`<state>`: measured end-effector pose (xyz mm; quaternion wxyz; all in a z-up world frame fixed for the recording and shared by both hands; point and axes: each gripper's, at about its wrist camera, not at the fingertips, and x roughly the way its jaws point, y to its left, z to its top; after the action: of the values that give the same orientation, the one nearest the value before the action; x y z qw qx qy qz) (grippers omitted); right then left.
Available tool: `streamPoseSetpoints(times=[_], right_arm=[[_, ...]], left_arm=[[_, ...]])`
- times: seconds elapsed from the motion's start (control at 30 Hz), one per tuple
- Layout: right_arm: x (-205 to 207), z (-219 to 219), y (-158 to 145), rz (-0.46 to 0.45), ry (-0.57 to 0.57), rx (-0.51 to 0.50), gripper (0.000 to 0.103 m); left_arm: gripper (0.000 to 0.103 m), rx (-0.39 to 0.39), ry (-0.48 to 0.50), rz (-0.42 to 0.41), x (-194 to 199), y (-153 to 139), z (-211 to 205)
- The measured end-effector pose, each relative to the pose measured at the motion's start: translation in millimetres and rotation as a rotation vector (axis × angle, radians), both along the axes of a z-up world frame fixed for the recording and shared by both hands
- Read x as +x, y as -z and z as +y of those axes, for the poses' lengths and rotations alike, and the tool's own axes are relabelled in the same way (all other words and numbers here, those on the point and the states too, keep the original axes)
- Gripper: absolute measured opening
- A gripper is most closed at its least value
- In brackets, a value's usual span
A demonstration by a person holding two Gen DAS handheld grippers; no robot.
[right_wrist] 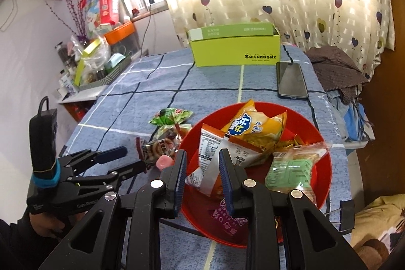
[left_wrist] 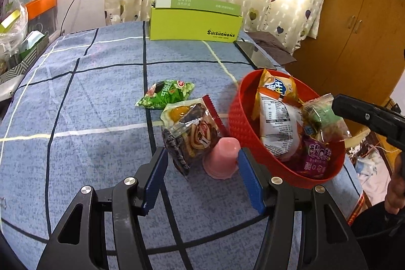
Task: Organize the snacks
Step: 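Move the left tool to the pink jelly cup and grasp it, then grasp the wrapped cake with the right tool while the left tool holds the jelly cup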
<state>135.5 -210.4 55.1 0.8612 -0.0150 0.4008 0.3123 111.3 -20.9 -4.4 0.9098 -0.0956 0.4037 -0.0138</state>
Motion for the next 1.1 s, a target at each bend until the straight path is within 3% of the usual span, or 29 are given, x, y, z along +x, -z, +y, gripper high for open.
streamPoseSetpoints(times=[0.23, 0.4, 0.47, 0.53, 0.73, 0.8, 1.1], right_arm=[[-3.1, 4.0, 0.7, 0.002, -0.026, -0.009, 0.024], [-3.2, 3.8, -0.1, 0.005, -0.039, -0.005, 0.024], [-4.6, 3.1, -3.0, 0.004, -0.045, 0.010, 0.024], [-8.0, 3.6, -5.2, -0.017, -0.052, 0.006, 0.024], [-8.7, 9.0, -2.4, -0.009, -0.064, -0.013, 0.024], [-8.0, 10.7, -1.4, -0.005, -0.065, -0.017, 0.024], [-7.5, 26.2, 0.7, -0.005, -0.083, -0.030, 0.024]], left_arm=[[0.058, -0.024, 0.054, 0.001, 6.2, 11.4, -14.1], [0.058, 0.004, 0.054, 0.004, 17.0, 20.9, -23.1], [0.055, 0.010, 0.043, -0.004, 19.5, 23.0, -23.3], [0.044, 0.029, 0.032, -0.011, 22.5, 24.5, -25.0], [0.037, 0.057, 0.053, -0.008, 30.2, 31.5, -31.5], [0.030, 0.065, 0.062, -0.004, 31.7, 33.0, -33.9], [0.028, 0.058, 0.058, -0.013, 18.0, 29.2, -26.6]])
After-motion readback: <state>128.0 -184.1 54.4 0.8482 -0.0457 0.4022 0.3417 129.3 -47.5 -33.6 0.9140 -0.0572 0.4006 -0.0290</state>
